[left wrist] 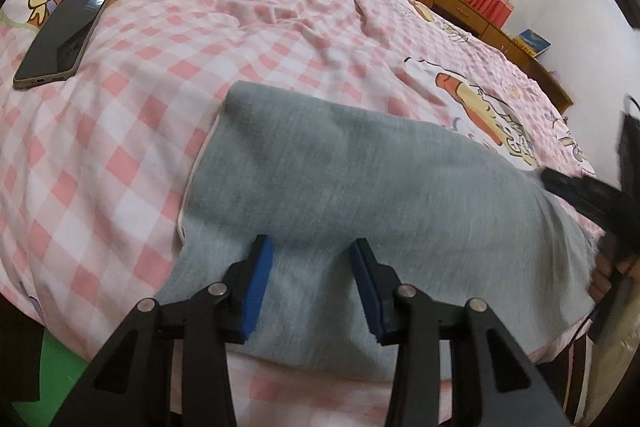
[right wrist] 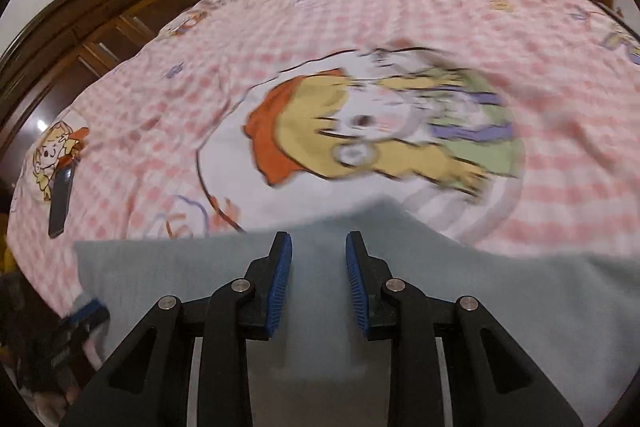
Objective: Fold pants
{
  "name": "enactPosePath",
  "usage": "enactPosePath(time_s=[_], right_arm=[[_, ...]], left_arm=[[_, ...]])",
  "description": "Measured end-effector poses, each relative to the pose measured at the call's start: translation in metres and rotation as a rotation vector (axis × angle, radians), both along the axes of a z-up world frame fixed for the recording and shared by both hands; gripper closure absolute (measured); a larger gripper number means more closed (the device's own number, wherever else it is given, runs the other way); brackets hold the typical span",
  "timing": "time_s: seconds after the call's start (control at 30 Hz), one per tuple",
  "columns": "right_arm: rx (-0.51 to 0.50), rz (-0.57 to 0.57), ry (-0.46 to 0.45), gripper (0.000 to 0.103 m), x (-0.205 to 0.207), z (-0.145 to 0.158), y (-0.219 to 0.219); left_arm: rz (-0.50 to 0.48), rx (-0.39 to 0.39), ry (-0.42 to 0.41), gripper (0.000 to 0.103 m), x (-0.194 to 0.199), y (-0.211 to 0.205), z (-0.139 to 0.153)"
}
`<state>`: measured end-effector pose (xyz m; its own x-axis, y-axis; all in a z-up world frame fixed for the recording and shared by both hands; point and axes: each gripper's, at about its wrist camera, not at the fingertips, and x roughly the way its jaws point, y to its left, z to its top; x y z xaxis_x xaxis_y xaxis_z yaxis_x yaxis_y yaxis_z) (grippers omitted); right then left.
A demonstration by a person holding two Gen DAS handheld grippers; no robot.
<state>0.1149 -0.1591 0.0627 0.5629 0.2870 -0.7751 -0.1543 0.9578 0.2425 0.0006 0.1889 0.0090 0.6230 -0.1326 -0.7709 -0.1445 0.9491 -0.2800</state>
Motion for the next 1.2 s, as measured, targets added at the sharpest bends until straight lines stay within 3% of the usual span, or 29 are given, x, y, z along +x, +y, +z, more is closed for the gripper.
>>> enactPosePath(time_s=[0.23,0.33,0.47,0.57,0.73,0.97,1.2], right_arm=[[-0.085,-0.173,0.016,0.074,-0.040,0.004,-0.095],[-0.130,-0.296,0.074,0.074,-0.042,-0.016,-0.139],[-0.032,-0.332,0.086,0.075,-0.030,-0.043,-0.176],[0.021,-0.344,0.058,0.075,-0.016,-0.048,-0.187],[0.067,-0.355,0.099,0.075,-0.003,-0.037,-0.193],[-0.016,-0.313,0.072,0.075,-0.054,-0.013,-0.183],[-0.076,-0.302,0.113,0.075,-0.113,-0.036,-0.182]], left_arm=[[-0.009,0.024,0.000,0.060,-0.001,-0.003,0.000],[-0.012,0.027,0.000,0.060,-0.001,-0.003,0.000],[-0.011,0.025,0.005,0.060,-0.001,-0.003,0.000],[-0.005,0.032,0.015,0.059,0.001,-0.005,0.000],[-0.004,0.033,0.035,0.054,0.005,-0.007,0.002],[-0.010,0.060,0.043,0.053,-0.001,-0.010,0.006],[0.027,0.084,0.040,0.053,-0.027,0.007,0.005]])
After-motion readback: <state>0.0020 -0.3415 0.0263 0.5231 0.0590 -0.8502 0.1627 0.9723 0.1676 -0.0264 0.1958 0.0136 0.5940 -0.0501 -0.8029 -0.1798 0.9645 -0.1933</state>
